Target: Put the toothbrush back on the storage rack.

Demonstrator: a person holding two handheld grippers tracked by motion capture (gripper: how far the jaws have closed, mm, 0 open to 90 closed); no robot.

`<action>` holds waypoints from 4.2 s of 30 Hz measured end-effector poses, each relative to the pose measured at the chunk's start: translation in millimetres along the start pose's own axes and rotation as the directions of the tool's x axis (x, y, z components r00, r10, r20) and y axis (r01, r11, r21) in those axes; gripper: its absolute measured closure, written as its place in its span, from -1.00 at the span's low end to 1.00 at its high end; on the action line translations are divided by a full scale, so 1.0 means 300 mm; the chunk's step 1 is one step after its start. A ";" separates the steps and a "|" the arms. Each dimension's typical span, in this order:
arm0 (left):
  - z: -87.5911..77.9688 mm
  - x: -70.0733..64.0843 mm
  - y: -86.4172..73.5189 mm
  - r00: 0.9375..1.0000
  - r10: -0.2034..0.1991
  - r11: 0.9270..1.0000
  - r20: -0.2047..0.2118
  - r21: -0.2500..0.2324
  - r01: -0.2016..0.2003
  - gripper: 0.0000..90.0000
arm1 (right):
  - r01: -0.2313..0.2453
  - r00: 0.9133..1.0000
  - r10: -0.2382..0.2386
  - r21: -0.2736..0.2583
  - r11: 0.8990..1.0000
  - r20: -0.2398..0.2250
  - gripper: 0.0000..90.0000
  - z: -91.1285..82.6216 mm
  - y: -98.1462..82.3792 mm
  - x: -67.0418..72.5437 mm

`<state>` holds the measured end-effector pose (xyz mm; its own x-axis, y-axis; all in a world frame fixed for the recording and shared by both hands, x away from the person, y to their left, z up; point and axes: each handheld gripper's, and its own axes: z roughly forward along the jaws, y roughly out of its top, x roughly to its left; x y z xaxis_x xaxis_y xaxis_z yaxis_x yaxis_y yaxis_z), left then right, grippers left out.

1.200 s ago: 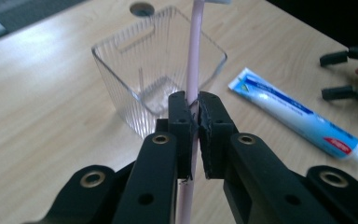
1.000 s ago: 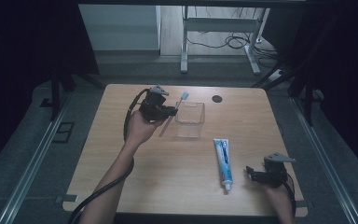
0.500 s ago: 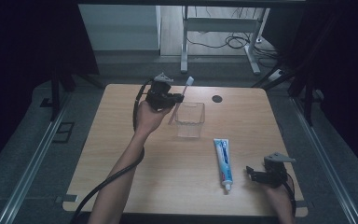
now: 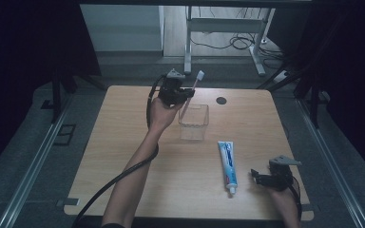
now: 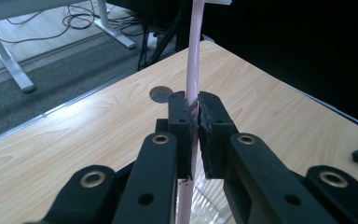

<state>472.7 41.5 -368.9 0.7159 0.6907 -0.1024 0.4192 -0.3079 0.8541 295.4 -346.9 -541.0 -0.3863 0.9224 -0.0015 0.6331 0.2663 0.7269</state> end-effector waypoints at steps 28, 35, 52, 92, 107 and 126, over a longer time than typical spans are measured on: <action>0.156 -0.041 -0.163 0.999 0.040 0.998 -0.021 0.050 -0.039 0.87 | 0.004 1.000 -0.004 0.000 1.000 -0.002 -0.69 0.000 0.000 0.000; 0.182 -0.049 -0.189 0.999 0.043 0.996 -0.019 0.073 -0.041 0.87 | 0.004 1.000 -0.004 0.000 1.000 -0.003 -0.69 0.000 0.000 0.001; 0.224 -0.060 -0.209 0.998 0.062 0.989 -0.023 0.138 -0.058 0.85 | 0.005 1.000 -0.005 0.001 1.000 -0.003 -0.69 0.000 0.000 0.000; 0.150 -0.076 -0.171 0.999 0.032 0.993 0.032 0.109 -0.035 -0.31 | 0.005 1.000 -0.005 0.000 1.000 -0.003 -0.69 0.000 0.000 0.000; 0.049 -0.088 -0.171 0.998 0.028 0.994 0.047 0.101 -0.033 -0.69 | 0.006 1.000 -0.006 0.000 1.000 -0.003 -0.69 0.000 0.000 0.001; -0.074 -0.054 -0.260 0.999 0.015 0.996 0.040 0.085 -0.018 -0.80 | 0.005 1.000 -0.005 0.001 1.000 -0.003 -0.69 0.000 0.000 0.001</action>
<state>416.0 68.9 -422.3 0.7439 0.6591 -0.1102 0.4519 -0.3746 0.8096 295.2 -346.6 -541.0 -0.3914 0.9202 -0.0036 0.6314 0.2714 0.7264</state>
